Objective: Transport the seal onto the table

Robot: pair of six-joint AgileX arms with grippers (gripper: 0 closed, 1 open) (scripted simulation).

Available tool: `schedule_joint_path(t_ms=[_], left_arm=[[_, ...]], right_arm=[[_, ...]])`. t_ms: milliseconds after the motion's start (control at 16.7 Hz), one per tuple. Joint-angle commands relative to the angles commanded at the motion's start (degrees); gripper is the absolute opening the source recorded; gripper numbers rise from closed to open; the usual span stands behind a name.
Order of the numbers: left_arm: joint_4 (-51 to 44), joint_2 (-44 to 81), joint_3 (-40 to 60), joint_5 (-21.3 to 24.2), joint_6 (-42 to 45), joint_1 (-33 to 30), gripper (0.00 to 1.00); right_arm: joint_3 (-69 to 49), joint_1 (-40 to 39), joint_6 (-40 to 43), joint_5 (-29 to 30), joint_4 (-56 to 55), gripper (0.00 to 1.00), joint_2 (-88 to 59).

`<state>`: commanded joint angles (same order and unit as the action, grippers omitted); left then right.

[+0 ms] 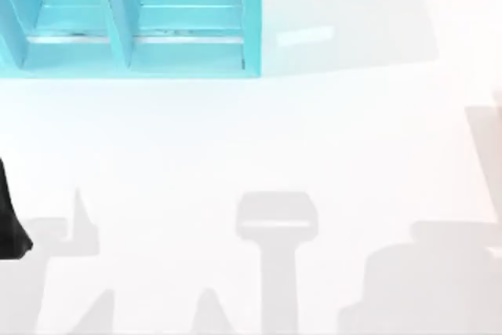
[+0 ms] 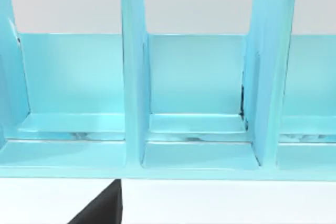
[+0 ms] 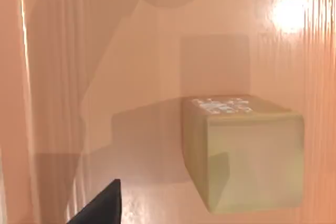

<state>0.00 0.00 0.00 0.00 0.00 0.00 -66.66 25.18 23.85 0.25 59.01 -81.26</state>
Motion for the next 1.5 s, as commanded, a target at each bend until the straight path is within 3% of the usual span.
schedule_joint_path(t_ms=[300,720,1500], left_arm=[[0.0,0.0,0.0,0.0,0.0,0.0,1.0],[0.0,0.0,0.0,0.0,0.0,0.0,1.0],[0.0,0.0,0.0,0.0,0.0,0.0,1.0]], right_arm=[[-9.5,3.6,4.5,-0.2,11.1,1.0,-13.3],[-10.3,3.8,4.9,-0.2,12.0,1.0,-14.5],[6.0,3.9,4.7,-0.2,-10.4,1.0,-20.7]])
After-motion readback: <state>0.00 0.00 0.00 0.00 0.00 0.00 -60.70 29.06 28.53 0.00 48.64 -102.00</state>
